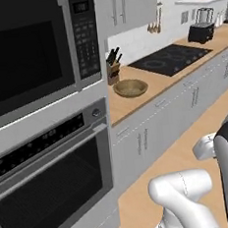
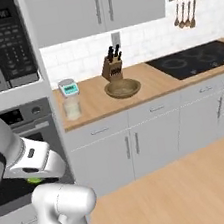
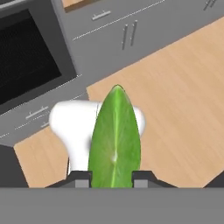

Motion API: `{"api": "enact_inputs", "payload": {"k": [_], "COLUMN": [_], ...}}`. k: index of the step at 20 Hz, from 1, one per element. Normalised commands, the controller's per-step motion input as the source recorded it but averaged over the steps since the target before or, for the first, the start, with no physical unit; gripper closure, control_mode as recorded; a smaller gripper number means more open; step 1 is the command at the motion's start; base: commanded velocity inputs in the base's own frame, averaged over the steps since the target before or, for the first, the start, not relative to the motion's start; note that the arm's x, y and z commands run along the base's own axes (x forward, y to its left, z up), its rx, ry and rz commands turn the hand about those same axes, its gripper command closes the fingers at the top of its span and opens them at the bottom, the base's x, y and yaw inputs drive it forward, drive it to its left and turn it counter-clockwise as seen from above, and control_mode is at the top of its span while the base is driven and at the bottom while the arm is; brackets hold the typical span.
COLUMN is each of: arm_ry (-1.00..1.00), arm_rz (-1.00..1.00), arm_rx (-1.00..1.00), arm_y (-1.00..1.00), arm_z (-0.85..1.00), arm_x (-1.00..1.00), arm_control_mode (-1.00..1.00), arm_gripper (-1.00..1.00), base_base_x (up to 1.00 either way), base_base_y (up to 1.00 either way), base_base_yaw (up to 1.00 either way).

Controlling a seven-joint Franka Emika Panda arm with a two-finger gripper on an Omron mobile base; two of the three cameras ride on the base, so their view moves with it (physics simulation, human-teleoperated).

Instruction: Grab a lemon wedge from the fridge and one ice cube from the ice bowl, and put them in the glass of lemonade.

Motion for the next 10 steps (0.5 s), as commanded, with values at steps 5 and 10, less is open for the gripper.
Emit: {"api": "enact_inputs", "payload": {"k": [5,10], "arm_ry": [0.00,0.00], "arm_rz": [0.00,0.00], "arm_rx": [0.00,0.00], "arm_y": [0.00,0.00], "arm_z": [0.00,0.00], "arm_x": [0.00,0.00], "arm_control_mode": [1.00,1.00], "arm_gripper": [1.00,1.00], "base_base_x": [0.62,0.18], "base_base_y": [-0.50,-0.96], "base_base_yaw": [0.62,0.34]}}
